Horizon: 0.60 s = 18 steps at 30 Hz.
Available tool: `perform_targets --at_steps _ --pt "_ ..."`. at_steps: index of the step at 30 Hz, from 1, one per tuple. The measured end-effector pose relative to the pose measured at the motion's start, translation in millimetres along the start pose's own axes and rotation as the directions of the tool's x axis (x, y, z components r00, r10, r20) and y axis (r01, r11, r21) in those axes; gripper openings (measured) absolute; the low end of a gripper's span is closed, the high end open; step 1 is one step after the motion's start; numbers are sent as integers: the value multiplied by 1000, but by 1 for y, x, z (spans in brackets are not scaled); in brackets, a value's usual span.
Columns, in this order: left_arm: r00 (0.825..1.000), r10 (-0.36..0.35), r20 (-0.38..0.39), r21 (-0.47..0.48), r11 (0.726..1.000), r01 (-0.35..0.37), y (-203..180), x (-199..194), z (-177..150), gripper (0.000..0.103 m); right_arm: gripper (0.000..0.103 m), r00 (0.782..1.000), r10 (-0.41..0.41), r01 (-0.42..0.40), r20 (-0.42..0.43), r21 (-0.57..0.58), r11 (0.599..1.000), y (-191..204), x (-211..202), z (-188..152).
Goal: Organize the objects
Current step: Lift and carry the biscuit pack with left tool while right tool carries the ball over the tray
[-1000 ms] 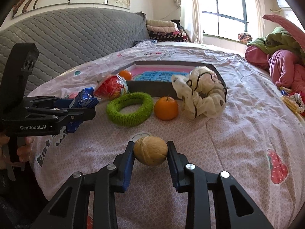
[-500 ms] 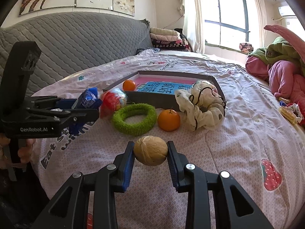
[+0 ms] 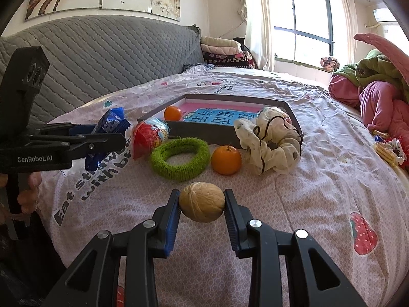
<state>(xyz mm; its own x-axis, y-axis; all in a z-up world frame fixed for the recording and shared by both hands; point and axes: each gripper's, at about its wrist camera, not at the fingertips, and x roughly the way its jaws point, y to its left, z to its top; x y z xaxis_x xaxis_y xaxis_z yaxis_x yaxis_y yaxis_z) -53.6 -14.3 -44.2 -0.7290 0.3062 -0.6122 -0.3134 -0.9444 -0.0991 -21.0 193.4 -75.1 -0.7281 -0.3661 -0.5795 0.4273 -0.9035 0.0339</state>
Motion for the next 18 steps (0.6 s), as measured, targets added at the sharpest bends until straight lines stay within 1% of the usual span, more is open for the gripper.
perform_targets --at_steps 10,14,18 --pt "1000 29 5 5 1000 -29 -7 -4 1 59 34 999 26 -26 43 -10 1000 2 1 15" --pt "999 38 -6 -5 999 -38 -6 -3 4 59 34 997 57 -57 54 12 998 -4 4 24" --pt "999 52 -5 -12 999 -52 -4 -1 12 59 34 997 55 -56 58 15 998 -11 8 31"
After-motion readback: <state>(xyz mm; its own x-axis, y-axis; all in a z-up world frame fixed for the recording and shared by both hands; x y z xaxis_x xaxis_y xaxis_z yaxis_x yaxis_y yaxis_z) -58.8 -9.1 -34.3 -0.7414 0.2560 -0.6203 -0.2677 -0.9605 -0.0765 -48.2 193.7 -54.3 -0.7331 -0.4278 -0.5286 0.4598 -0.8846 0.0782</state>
